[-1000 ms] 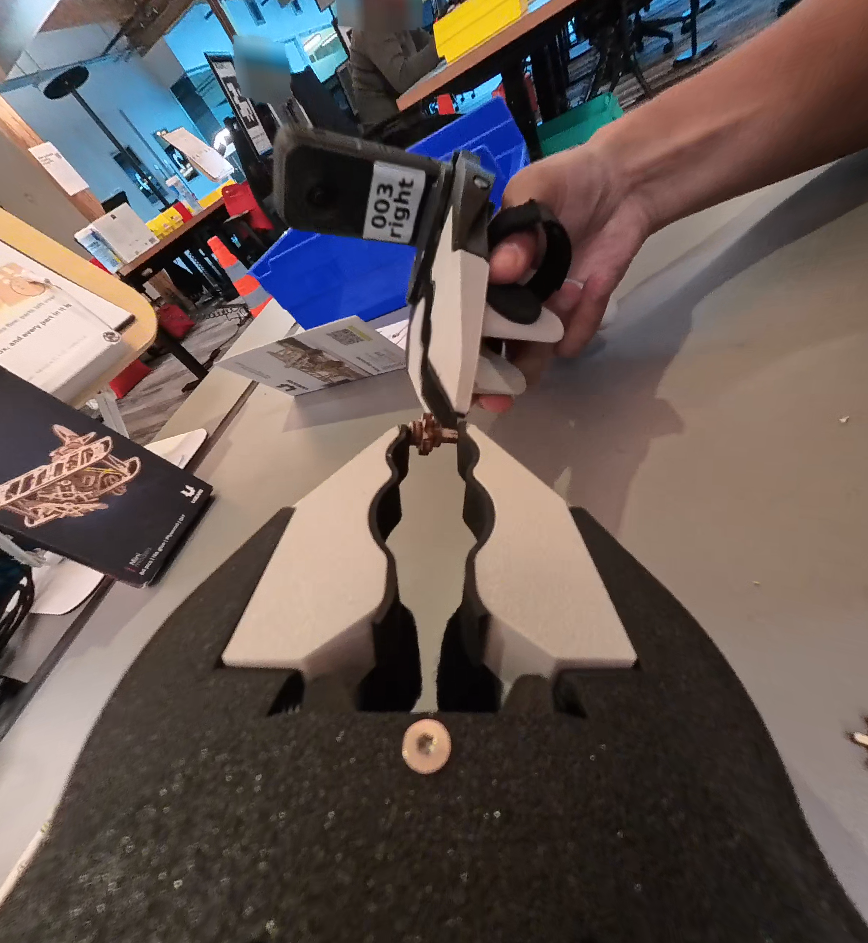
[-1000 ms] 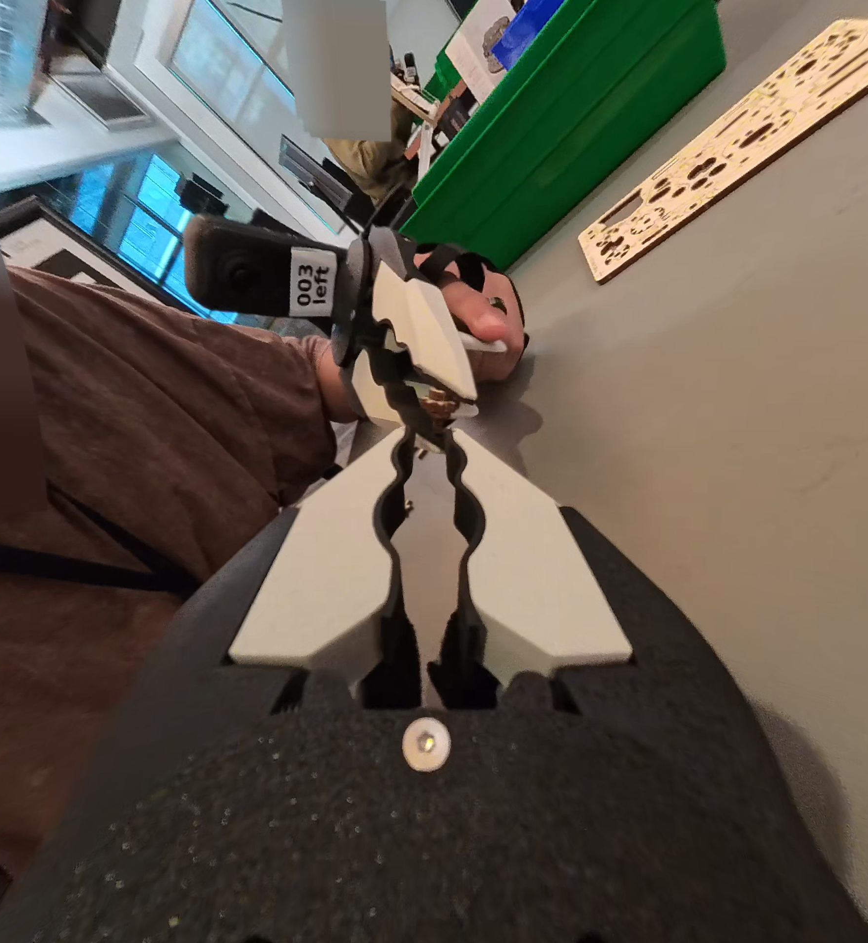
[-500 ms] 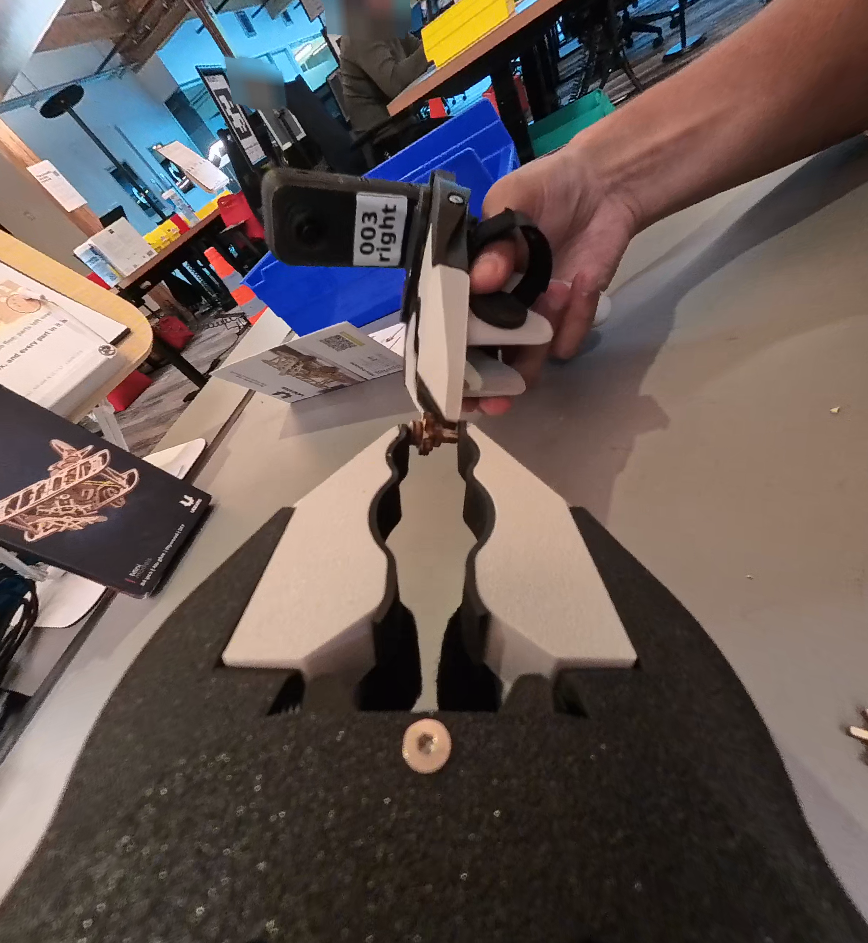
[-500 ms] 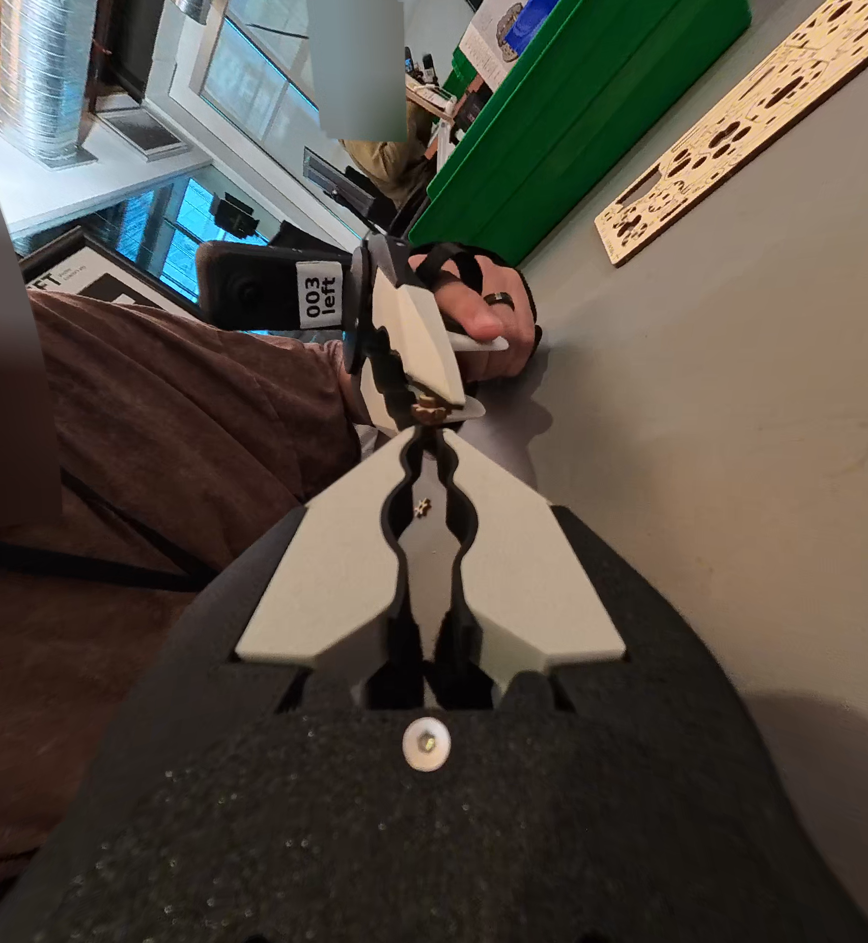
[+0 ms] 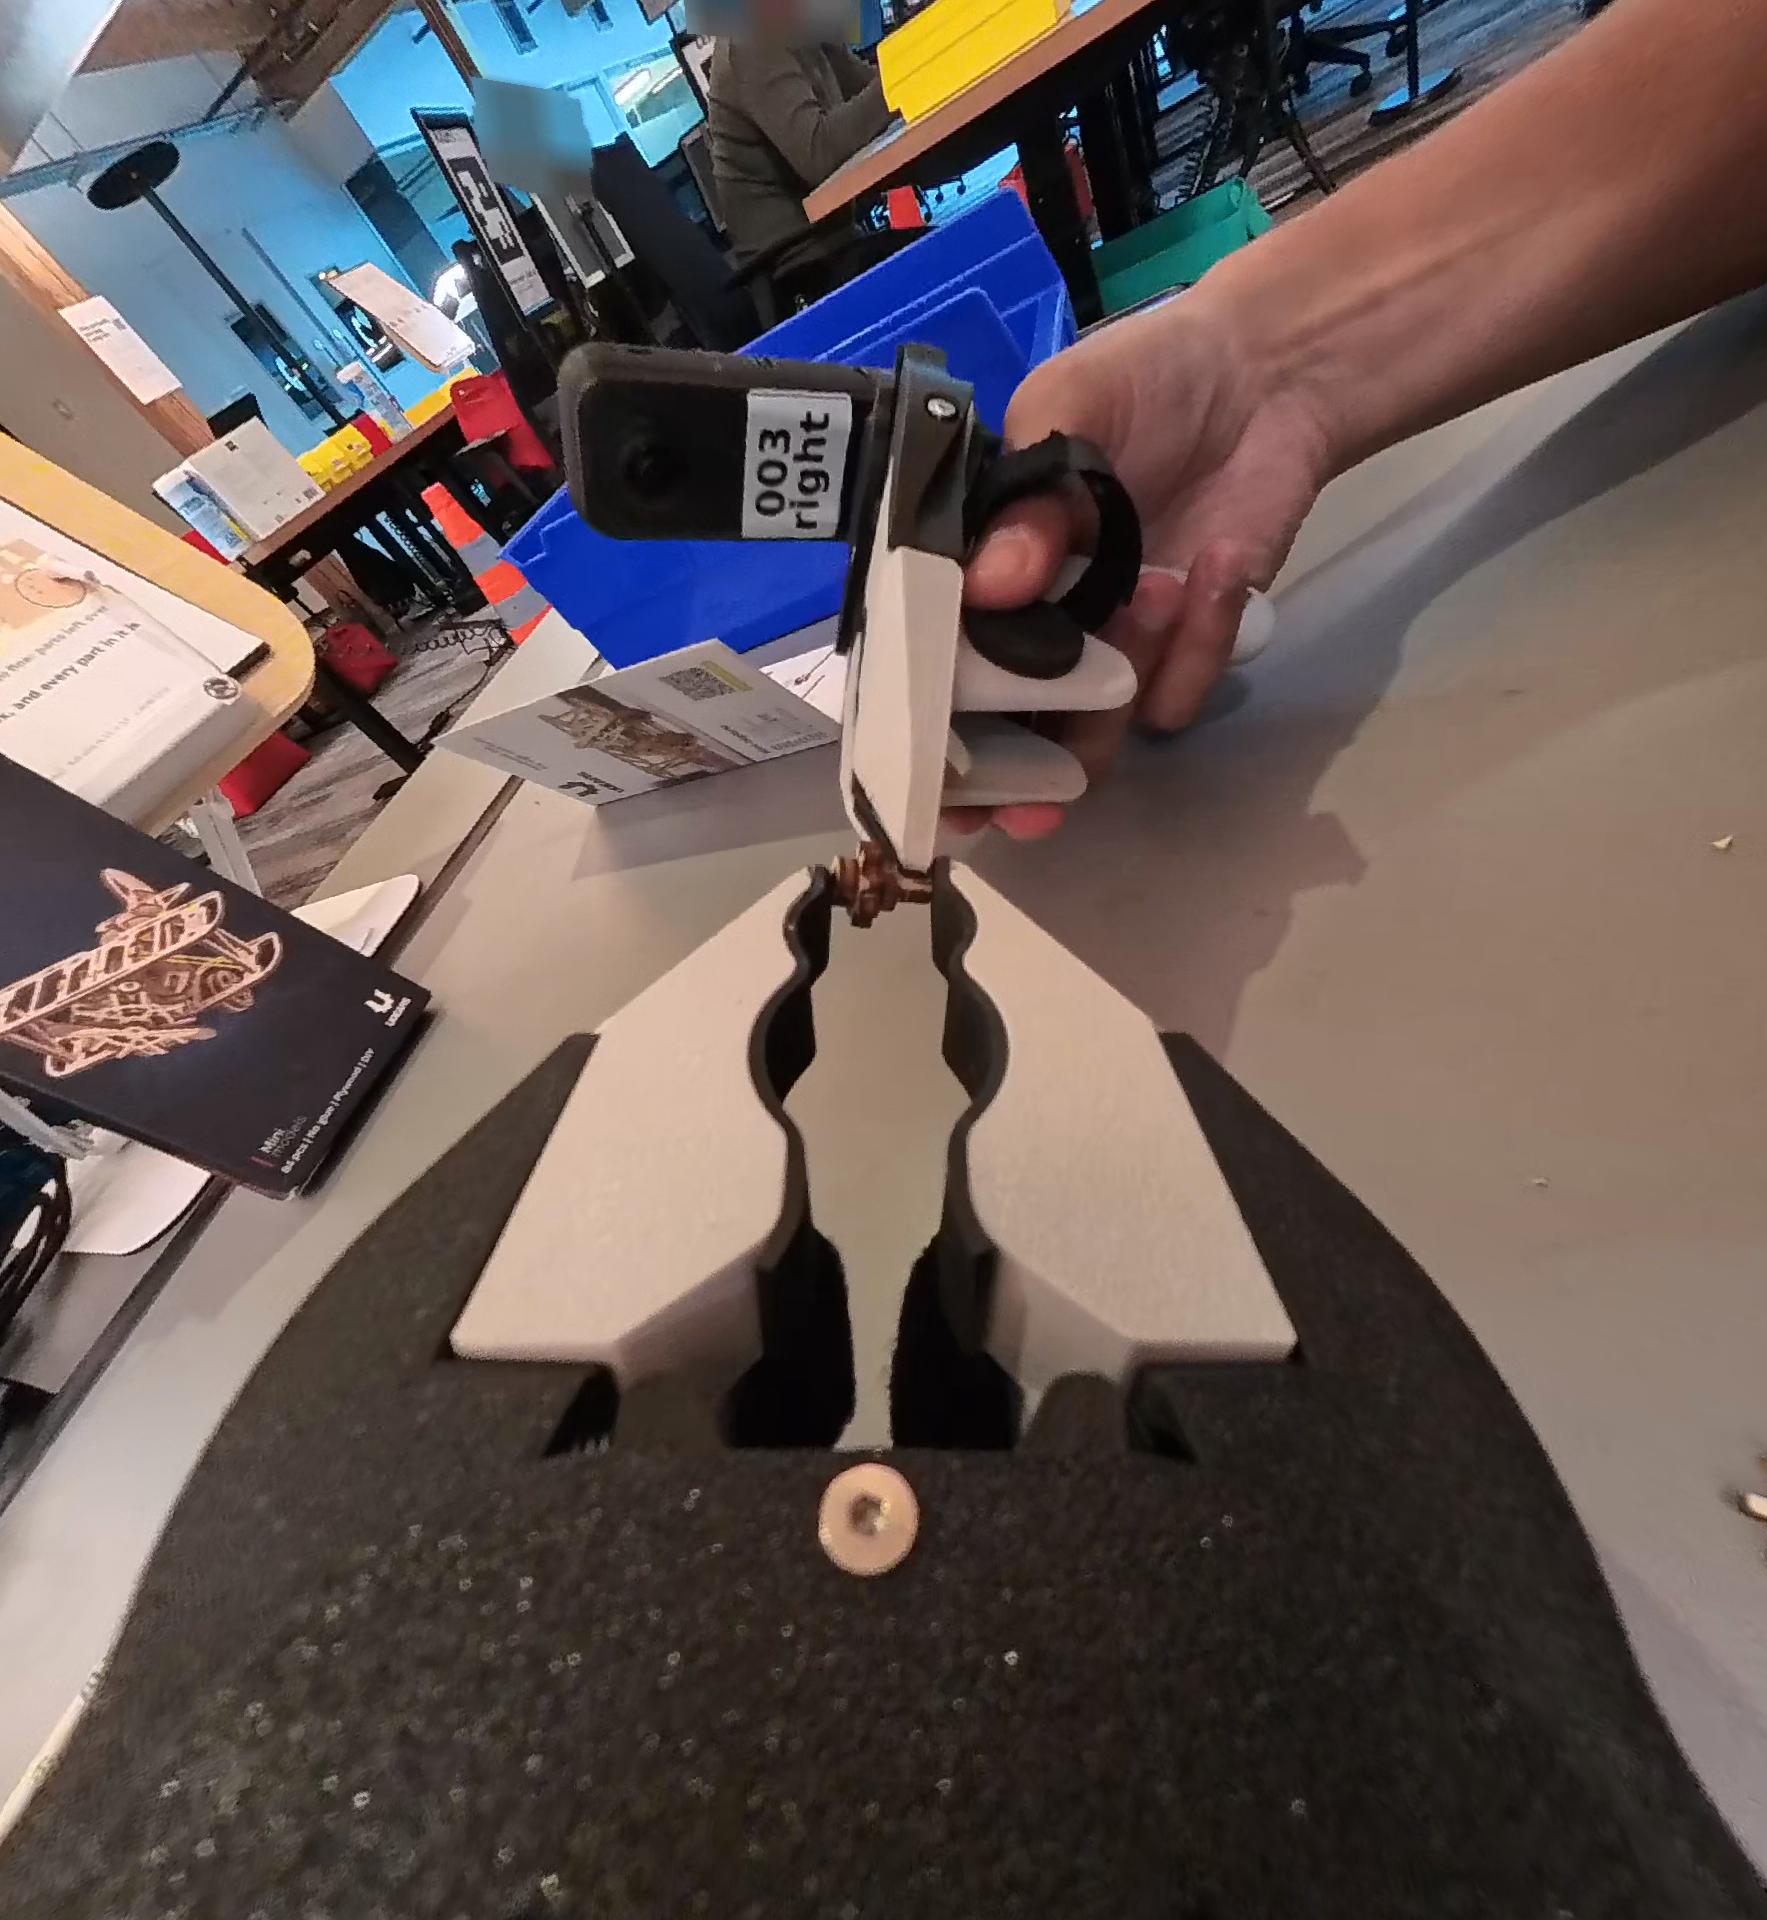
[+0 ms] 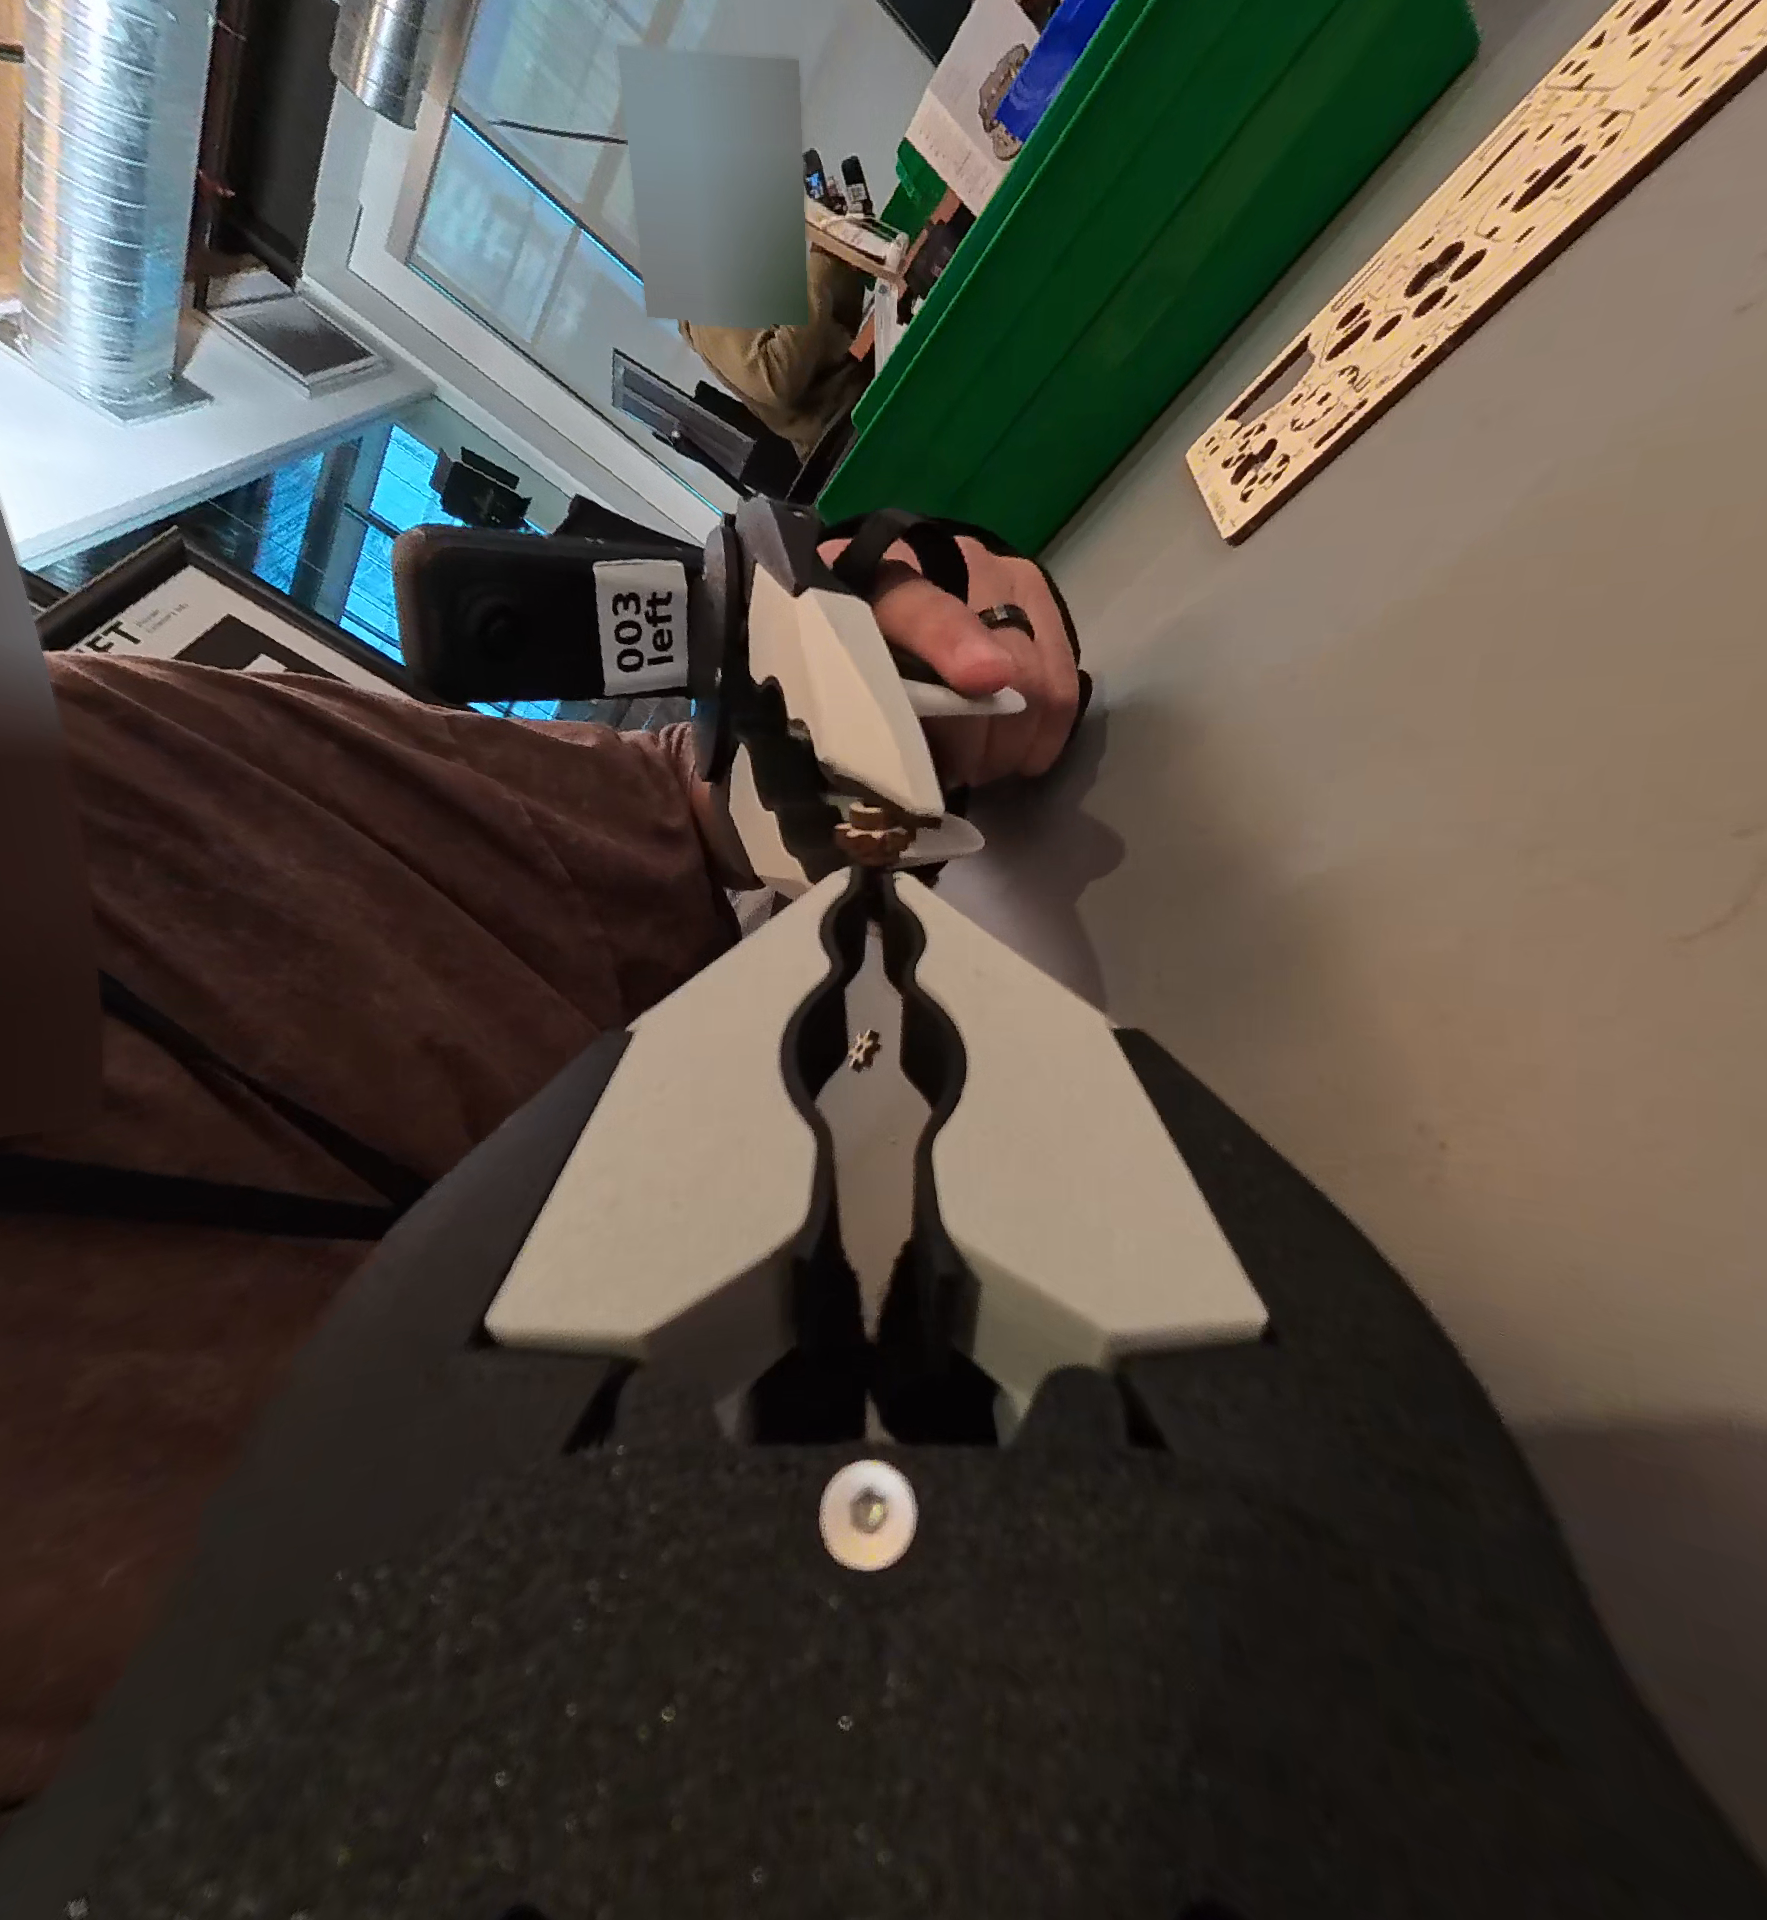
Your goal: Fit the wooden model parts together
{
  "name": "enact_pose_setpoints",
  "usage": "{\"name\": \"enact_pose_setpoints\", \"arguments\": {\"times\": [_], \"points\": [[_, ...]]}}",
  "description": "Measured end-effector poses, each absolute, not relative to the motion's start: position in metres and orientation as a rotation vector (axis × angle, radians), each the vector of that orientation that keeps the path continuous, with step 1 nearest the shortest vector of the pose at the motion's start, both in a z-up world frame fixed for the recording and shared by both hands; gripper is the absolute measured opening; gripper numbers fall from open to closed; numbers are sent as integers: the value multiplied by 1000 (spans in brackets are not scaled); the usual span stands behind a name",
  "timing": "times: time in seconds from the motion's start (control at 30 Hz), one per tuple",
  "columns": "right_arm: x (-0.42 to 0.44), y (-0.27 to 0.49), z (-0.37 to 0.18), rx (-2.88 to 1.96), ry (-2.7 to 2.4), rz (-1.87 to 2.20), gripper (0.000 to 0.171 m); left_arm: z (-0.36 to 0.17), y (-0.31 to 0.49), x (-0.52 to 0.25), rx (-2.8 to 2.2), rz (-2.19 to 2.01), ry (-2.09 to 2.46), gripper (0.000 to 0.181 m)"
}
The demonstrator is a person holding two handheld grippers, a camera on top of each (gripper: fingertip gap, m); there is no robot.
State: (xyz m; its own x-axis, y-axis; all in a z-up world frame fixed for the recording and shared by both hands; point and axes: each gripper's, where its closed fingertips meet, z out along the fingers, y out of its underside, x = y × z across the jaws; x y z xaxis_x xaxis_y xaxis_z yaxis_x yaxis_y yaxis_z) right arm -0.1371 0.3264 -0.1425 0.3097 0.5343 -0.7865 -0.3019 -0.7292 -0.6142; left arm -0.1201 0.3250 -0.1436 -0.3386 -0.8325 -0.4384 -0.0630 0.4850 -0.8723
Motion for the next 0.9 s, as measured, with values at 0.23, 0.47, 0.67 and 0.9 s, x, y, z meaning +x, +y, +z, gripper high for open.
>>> {"name": "enact_pose_setpoints", "arguments": {"times": [0.23, 0.47, 0.67, 0.9], "points": [[-136, 327, -144, -1862, -153, 1556, 0, -143, 330, -118, -788, -964, 1714, 27], [-135, 329, -142, -1851, -117, 1578, 0, -142, 329, -118, -774, -949, 1704, 17], [-134, 330, -141, -1848, -116, 1570, 0, -142, 328, -118, -804, -985, 1718, 16], [-133, 328, -139, -1848, -168, 1517, 0, -140, 327, -118, -825, -1027, 1725, 16]]}}
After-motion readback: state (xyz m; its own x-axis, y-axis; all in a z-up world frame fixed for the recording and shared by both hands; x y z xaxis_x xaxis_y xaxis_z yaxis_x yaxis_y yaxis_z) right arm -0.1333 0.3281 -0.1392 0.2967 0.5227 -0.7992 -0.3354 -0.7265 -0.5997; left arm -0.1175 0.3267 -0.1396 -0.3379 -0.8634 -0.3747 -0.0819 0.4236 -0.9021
